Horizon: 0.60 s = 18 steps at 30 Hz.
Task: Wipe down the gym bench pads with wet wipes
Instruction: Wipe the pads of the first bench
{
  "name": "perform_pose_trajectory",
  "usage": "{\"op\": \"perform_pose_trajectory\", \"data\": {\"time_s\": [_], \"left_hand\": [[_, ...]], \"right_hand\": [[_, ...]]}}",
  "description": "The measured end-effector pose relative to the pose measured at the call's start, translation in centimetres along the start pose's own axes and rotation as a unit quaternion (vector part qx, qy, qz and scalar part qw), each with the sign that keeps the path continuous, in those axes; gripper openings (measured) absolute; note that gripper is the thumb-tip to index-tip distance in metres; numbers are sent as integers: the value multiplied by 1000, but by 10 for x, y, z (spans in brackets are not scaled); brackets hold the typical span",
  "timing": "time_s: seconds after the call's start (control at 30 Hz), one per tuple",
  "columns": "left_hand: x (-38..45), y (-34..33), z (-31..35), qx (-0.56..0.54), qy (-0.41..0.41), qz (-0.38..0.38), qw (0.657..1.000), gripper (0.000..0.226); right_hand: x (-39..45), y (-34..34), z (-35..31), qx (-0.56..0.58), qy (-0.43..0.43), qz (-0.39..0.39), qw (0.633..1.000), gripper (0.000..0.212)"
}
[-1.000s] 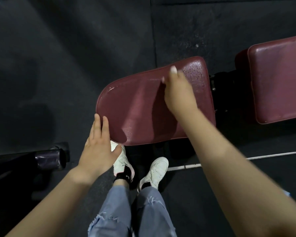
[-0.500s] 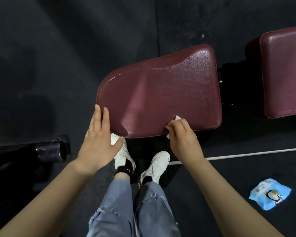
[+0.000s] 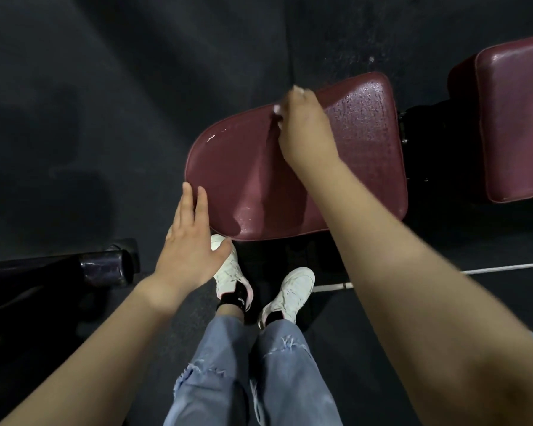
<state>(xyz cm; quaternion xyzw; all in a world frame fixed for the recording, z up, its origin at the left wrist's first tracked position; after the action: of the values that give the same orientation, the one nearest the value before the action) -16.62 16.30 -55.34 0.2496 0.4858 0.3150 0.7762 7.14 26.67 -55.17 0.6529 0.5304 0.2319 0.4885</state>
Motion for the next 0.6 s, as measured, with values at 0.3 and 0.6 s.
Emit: {"op": "perform_pose_trajectory", "data": {"time_s": [0.3, 0.6], "left_hand": [[-3, 10, -25, -20, -64, 26, 997, 88], [0, 25, -32, -48, -90, 50, 994, 75]], "right_hand": [[-174, -27, 28, 108, -11, -71, 992, 11], [31, -23, -58, -21, 44, 3, 999, 21]]}}
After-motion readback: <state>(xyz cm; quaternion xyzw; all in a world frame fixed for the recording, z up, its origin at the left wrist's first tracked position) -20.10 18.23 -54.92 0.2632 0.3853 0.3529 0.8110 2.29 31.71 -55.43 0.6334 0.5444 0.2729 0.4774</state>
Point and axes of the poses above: each hand's wrist, its own x-axis towards the middle knuckle, its own y-axis out of the back of the hand, z = x × y, the point moved 5 cm from there along x, towards the middle knuckle, and after that the axes turned 4 degrees about -y, right-handed, at the moved point
